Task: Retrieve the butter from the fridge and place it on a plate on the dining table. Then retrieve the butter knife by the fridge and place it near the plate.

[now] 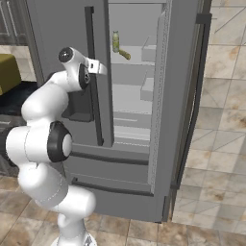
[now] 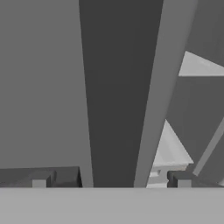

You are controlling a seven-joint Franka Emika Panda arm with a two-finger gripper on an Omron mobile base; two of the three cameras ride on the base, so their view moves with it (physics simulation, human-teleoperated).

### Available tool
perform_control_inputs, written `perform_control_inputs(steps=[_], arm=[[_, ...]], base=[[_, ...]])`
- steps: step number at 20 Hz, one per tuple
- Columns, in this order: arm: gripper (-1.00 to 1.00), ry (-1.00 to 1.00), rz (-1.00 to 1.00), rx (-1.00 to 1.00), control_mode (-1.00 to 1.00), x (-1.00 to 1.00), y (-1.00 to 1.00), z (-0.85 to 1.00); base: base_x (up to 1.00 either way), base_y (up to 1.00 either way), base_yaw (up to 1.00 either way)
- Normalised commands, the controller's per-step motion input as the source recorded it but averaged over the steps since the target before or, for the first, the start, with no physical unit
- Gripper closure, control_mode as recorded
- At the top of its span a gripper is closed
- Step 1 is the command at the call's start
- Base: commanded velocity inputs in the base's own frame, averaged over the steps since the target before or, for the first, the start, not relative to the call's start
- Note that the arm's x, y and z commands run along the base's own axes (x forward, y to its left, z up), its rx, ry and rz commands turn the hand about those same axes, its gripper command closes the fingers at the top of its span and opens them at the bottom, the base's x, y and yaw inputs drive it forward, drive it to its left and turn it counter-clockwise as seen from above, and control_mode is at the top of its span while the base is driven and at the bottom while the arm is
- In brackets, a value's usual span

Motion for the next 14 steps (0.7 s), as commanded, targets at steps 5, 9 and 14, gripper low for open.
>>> perform_control_inputs(steps=[5,9,14], arm=[[-1.0,-0.01,0.0,0.0,-1.0,0.31,0.0,0.0],[-1.0,-0.06,0.0,0.0,-1.0,0.27,0.0,-0.01],[-1.0,-0.02,0.0,0.0,-1.0,0.1,0.0,-0.01]], base=[[0.0,0.0,0.0],[0.0,0.0,0.0],[0.0,0.0,0.0]])
